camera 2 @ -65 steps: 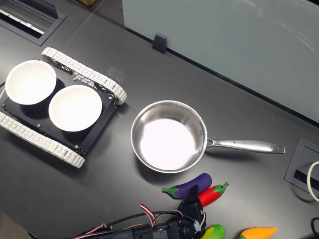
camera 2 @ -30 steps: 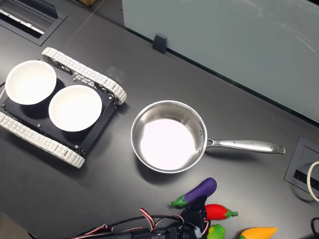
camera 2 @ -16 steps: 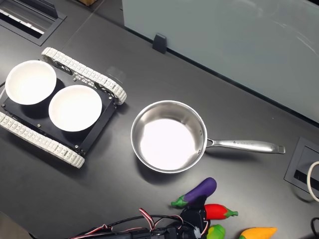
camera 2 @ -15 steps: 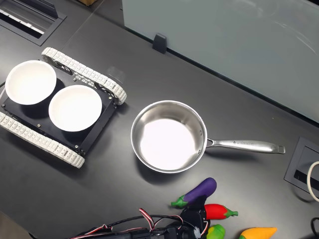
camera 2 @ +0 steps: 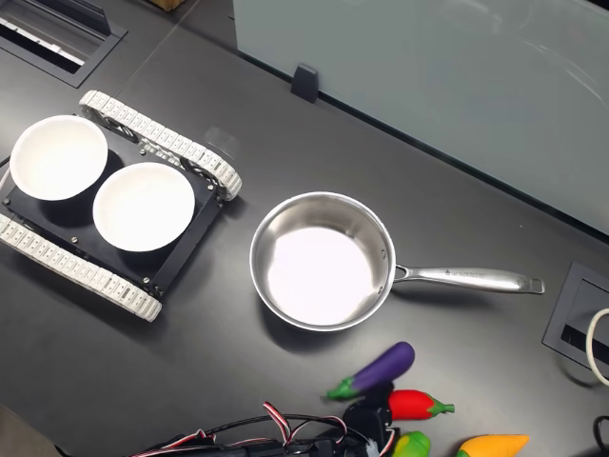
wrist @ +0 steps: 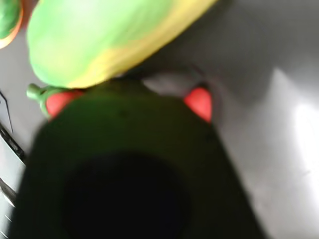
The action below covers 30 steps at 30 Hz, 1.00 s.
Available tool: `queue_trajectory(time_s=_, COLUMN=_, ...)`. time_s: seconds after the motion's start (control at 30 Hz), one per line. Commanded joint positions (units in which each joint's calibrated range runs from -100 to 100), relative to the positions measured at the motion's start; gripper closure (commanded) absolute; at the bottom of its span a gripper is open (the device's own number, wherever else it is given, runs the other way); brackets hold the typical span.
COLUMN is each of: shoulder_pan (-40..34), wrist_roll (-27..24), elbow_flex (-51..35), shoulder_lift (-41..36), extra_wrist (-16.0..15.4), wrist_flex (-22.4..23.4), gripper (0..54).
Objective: Pick up the chilli and place them in the pan
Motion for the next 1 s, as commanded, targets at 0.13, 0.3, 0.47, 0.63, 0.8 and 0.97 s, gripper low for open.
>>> queue_trajectory(time_s=0.13, shoulder_pan=1.3, wrist_roll=0.4, elbow_flex=0.0, shoulder_lift=-2.3, extra_wrist=0.6, wrist_flex=-0.8, gripper=27.4)
queue_trajectory(time_s=0.3, shoulder_pan=0.8, wrist_roll=0.3, elbow_flex=0.0, shoulder_lift=-2.1, extra_wrist=0.6, wrist_flex=-1.2, gripper=27.8)
queue_trajectory(time_s=0.47, shoulder_pan=0.5, wrist_roll=0.3, elbow_flex=-0.8, shoulder_lift=-0.9, extra_wrist=0.7, wrist_flex=-2.0, gripper=27.8)
queue_trajectory(time_s=0.63, shoulder_pan=0.5, wrist_roll=0.6, elbow_flex=-0.8, shoulder_lift=-0.3, extra_wrist=0.8, wrist_flex=-3.2, gripper=29.4)
queue_trajectory(time_s=0.8, shoulder_pan=0.6, wrist_roll=0.9, elbow_flex=-0.1, shoulder_lift=-0.2, extra_wrist=0.9, wrist_flex=-4.0, gripper=31.6)
queue_trajectory(time_s=0.97, shoulder_pan=0.4, wrist_roll=1.5, elbow_flex=1.7, shoulder_lift=-0.2, extra_wrist=1.6, wrist_flex=-5.4, gripper=40.1)
